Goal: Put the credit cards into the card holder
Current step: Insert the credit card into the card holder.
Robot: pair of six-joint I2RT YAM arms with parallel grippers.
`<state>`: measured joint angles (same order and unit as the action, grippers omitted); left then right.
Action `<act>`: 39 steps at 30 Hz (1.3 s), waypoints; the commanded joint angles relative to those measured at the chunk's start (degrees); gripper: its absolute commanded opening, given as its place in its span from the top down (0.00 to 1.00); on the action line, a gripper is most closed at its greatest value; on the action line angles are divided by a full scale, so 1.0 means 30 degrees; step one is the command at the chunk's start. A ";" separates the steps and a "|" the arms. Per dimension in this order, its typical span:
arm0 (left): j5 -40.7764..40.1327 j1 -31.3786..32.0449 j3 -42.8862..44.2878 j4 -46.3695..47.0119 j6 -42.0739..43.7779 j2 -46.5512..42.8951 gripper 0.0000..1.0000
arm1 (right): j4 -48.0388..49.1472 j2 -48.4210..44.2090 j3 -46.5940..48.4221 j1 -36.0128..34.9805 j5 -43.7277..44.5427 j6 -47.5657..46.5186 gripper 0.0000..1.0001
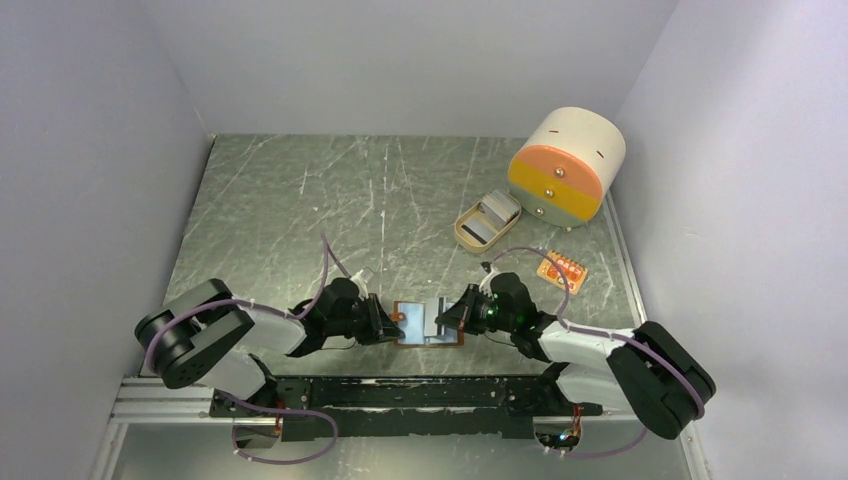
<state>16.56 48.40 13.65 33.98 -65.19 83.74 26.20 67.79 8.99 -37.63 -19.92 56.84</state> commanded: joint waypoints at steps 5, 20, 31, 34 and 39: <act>0.0242 -0.0078 0.0168 -0.0452 0.0405 -0.0204 0.74 | -0.1626 -0.1910 0.0544 -0.0160 0.1255 -0.0260 1.00; 0.0143 -0.0079 0.0367 -0.1079 0.0690 -0.0970 0.76 | 0.1630 0.0892 -0.0350 -0.0207 0.0317 0.0708 1.00; 0.0129 -0.0075 0.0338 -0.0957 0.0683 -0.0991 0.77 | 0.2253 0.1743 -0.0574 -0.0415 -0.0115 0.0771 1.00; 0.0107 -0.0065 0.0427 -0.1063 0.0737 -0.0954 0.77 | 0.2779 0.2328 -0.0617 -0.0448 -0.0455 0.0890 1.00; 0.0106 -0.0078 0.0374 -0.0932 0.0696 -0.0905 0.78 | 0.3453 0.3124 -0.0671 -0.0555 -0.0918 0.1028 1.00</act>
<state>16.93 48.42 13.76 30.76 -63.88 81.49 34.61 75.42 7.94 -38.65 -21.32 59.83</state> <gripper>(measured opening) 0.225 0.011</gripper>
